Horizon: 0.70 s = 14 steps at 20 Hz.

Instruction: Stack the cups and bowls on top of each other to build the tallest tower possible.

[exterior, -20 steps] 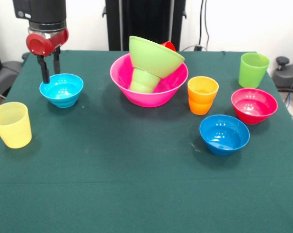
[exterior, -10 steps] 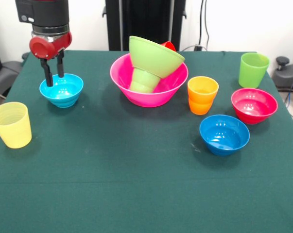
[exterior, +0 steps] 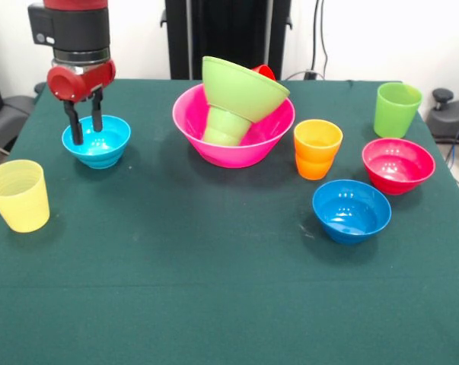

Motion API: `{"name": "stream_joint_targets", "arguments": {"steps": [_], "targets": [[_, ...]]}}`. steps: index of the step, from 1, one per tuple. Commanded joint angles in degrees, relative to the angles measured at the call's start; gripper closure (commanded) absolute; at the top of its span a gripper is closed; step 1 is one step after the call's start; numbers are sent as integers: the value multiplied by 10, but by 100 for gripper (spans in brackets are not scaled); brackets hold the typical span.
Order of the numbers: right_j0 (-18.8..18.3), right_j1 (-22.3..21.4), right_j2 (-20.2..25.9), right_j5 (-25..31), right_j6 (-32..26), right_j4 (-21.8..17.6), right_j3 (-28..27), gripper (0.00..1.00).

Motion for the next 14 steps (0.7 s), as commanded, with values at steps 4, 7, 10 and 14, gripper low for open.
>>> {"name": "stream_joint_targets", "arguments": {"steps": [4, 7, 10, 14], "targets": [[-42, 16, 147, 61, -233, 96, 31, 0], [-49, 17, 150, 60, -257, 114, 34, 0], [-65, 25, 156, 57, -303, 147, 36, 0], [-80, 35, 158, 47, -354, 188, 41, 0]]}}
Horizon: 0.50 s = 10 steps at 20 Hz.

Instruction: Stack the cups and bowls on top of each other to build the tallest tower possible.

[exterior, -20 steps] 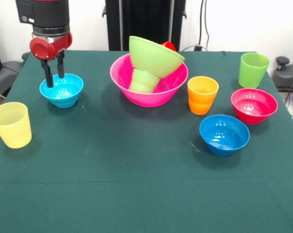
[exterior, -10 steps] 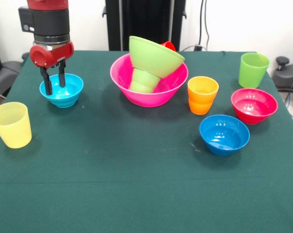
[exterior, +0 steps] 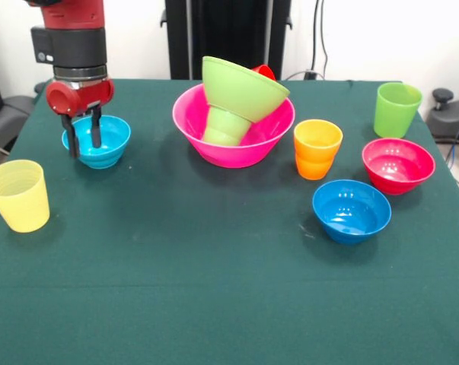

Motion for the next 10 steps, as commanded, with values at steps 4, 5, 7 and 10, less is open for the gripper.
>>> {"name": "stream_joint_targets", "arguments": {"steps": [4, 5, 7, 10], "targets": [[-28, 46, 118, 22, -262, 112, 23, 0], [-28, 48, 116, 20, -263, 115, 22, 0], [-29, 52, 115, 15, -265, 122, 22, 0], [-30, 58, 113, 11, -274, 140, 23, 0]]}}
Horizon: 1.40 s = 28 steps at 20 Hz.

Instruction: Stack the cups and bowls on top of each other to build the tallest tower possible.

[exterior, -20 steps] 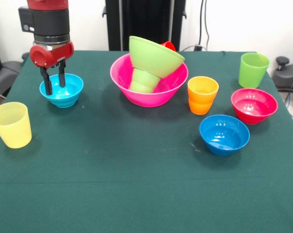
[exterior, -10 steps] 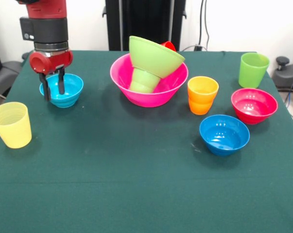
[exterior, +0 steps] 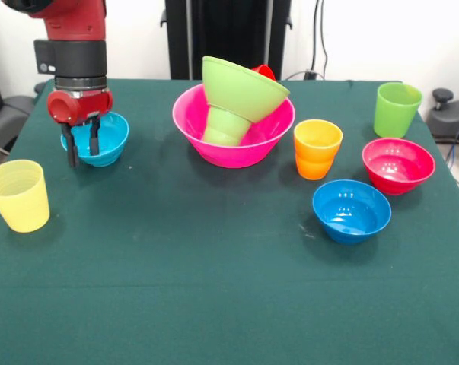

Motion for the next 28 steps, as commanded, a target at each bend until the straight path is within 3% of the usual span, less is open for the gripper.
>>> {"name": "stream_joint_targets", "arguments": {"steps": [1, 6, 12, 25, 26, 28], "targets": [[-3, 47, 103, 9, -165, 62, 15, 0], [-10, 59, 102, -2, -187, 95, 16, 0], [-16, 64, 104, -12, -165, 109, 17, 0], [17, 53, 90, 20, -32, 45, 12, 0], [14, 52, 90, 19, -47, 55, 14, 100], [15, 52, 89, 20, -48, 53, 13, 100]]}}
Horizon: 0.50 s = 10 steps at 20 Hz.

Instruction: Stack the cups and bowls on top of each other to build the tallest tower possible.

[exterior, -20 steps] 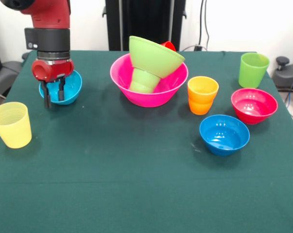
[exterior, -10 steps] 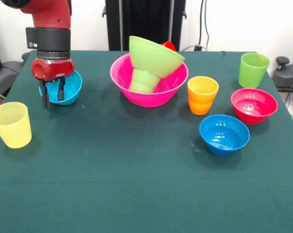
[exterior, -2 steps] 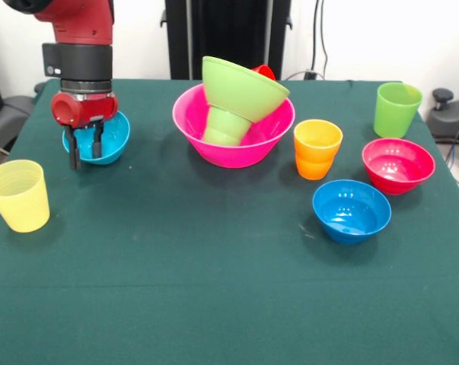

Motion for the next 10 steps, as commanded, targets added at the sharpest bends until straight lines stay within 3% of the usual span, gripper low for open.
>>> {"name": "stream_joint_targets", "arguments": {"steps": [1, 4, 10], "targets": [[17, 50, 92, 21, -32, -5, -2, 100], [26, 49, 89, 28, 8, -25, -4, 100], [30, 49, 86, 31, 14, -27, -6, 100]]}}
